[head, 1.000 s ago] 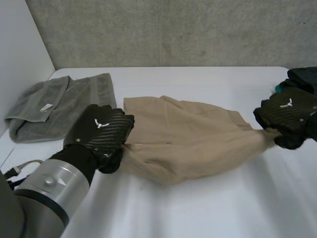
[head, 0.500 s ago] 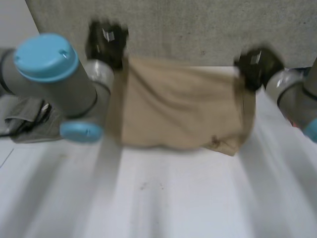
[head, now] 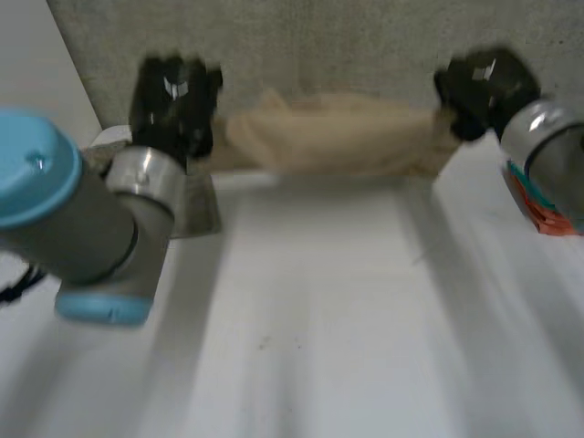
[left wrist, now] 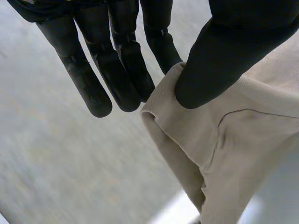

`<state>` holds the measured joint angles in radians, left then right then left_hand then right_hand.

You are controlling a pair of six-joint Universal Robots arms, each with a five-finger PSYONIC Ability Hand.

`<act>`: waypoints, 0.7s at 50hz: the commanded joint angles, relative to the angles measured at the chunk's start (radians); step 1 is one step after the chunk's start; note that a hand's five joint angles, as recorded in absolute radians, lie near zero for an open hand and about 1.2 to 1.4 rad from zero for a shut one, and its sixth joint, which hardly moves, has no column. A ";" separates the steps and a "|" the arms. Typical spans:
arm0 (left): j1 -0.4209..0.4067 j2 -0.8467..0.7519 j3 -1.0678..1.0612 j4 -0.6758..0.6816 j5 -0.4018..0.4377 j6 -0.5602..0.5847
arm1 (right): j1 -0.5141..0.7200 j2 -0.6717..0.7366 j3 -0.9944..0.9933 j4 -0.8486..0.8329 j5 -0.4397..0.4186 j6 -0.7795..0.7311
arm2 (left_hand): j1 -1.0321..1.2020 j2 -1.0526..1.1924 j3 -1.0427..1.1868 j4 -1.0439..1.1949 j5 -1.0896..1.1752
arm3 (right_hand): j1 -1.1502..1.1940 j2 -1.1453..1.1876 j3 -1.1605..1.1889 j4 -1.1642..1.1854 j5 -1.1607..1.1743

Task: Fold the laundry.

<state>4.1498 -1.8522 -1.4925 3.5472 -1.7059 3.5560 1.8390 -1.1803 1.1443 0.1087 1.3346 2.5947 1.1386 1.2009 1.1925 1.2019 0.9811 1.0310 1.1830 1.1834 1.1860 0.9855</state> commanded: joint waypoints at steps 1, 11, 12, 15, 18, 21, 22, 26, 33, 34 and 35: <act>-0.005 0.134 -0.152 -0.083 -0.001 -0.011 | -0.001 -0.067 0.084 0.284 0.008 -0.181 | 0.258 0.195 0.204 0.194 0.241 | 0.365 0.213 0.213 0.210 0.236; -0.013 0.070 -0.150 -0.165 0.005 -0.011 | -0.003 -0.023 0.120 0.299 0.001 -0.194 | 0.258 0.195 0.204 0.194 0.241 | 0.365 0.213 0.213 0.210 0.236; -0.014 0.038 -0.149 -0.165 0.005 -0.009 | -0.001 0.032 0.118 0.289 0.006 -0.196 | 0.258 0.195 0.204 0.194 0.241 | 0.365 0.213 0.213 0.210 0.236; -0.014 -0.091 -0.103 -0.166 0.003 -0.009 | 0.008 0.126 0.100 0.256 0.012 -0.193 | 0.258 0.195 0.204 0.194 0.241 | 0.365 0.213 0.213 0.210 0.236; -0.013 -0.214 -0.028 -0.165 0.002 -0.002 | 0.011 0.217 0.069 0.148 0.027 -0.171 | 0.258 0.195 0.204 0.194 0.241 | 0.365 0.213 0.213 0.210 0.236; -0.005 -0.319 0.059 -0.156 0.003 -0.003 | 0.013 0.271 0.063 -0.004 0.066 -0.118 | 0.258 0.195 0.204 0.194 0.241 | 0.365 0.213 0.213 0.210 0.236; -0.005 -0.341 0.084 -0.151 0.003 -0.003 | 0.013 0.278 0.063 -0.042 0.078 -0.102 | 0.258 0.195 0.204 0.194 0.241 | 0.365 0.213 0.213 0.210 0.236; -0.003 -0.395 0.164 -0.126 0.006 0.000 | 0.013 0.283 0.081 -0.182 0.124 -0.032 | -0.333 -0.396 -0.387 -0.397 -0.350 | -0.063 -0.215 -0.215 -0.218 -0.192; -0.029 -0.331 0.117 -0.139 0.000 0.004 | 0.000 0.153 0.170 -0.185 0.123 -0.001 | -0.884 -0.946 -0.938 -0.947 -0.901 | -0.826 -0.978 -0.978 -0.981 -0.955; -0.033 -0.306 0.100 -0.139 0.000 0.004 | 0.000 0.127 0.184 -0.182 0.120 -0.001 | -0.881 -0.943 -0.935 -0.944 -0.898 | -0.823 -0.975 -0.975 -0.978 -0.952; -0.036 -0.274 0.077 -0.139 0.000 0.004 | 0.002 0.079 0.213 -0.170 0.107 -0.005 | -0.878 -0.940 -0.932 -0.941 -0.895 | -0.817 -0.969 -0.969 -0.972 -0.946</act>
<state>4.1381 -2.2506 -1.3256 3.4176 -1.7010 3.5587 1.8471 -0.9321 1.2550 -0.0865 1.4658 2.5808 0.2617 0.2830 0.2871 0.2806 0.1019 0.2826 0.3118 0.3148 0.3123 0.1453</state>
